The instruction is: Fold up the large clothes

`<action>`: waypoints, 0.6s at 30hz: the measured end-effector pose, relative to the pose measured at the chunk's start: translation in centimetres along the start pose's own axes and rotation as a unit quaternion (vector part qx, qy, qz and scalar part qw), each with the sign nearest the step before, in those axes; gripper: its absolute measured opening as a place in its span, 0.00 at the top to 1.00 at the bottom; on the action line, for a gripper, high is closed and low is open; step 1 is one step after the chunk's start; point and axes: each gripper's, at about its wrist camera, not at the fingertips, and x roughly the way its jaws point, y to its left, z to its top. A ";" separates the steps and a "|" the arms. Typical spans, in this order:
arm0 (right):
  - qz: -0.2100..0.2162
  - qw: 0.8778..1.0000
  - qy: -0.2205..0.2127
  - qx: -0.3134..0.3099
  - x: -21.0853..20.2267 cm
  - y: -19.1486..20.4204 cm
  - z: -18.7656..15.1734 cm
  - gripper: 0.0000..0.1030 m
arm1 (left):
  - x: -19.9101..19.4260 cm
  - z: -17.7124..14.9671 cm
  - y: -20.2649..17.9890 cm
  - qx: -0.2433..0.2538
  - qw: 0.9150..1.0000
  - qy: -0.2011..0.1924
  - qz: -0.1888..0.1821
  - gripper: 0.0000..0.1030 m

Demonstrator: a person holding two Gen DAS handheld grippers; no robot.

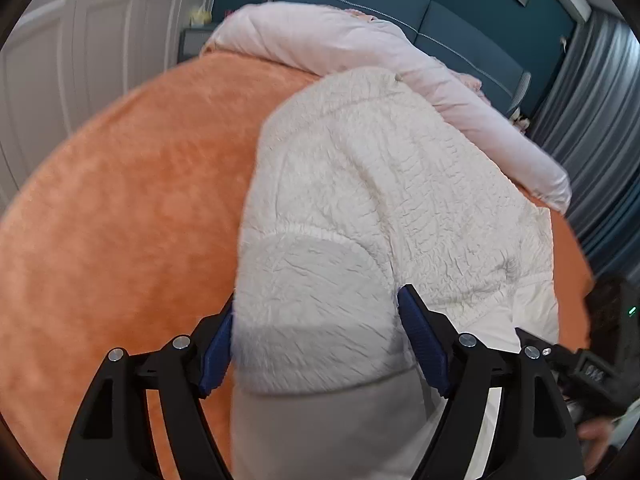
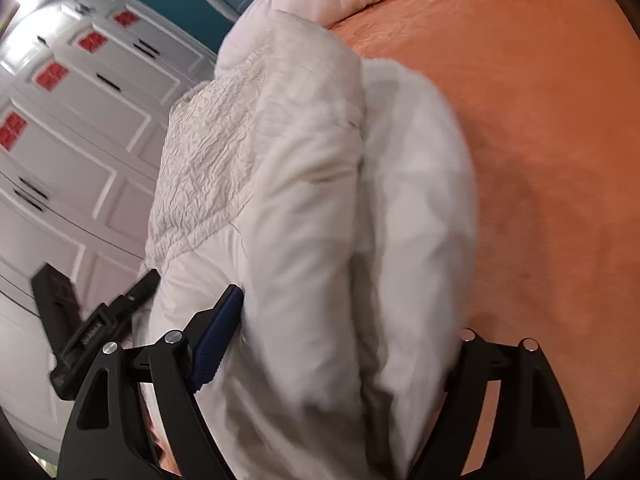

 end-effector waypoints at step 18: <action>-0.192 0.958 -0.087 -0.193 0.0 7.4 5.3 0.78 | 0.9 2.9 -6.0 0.029 0.993 -0.022 0.111 0.22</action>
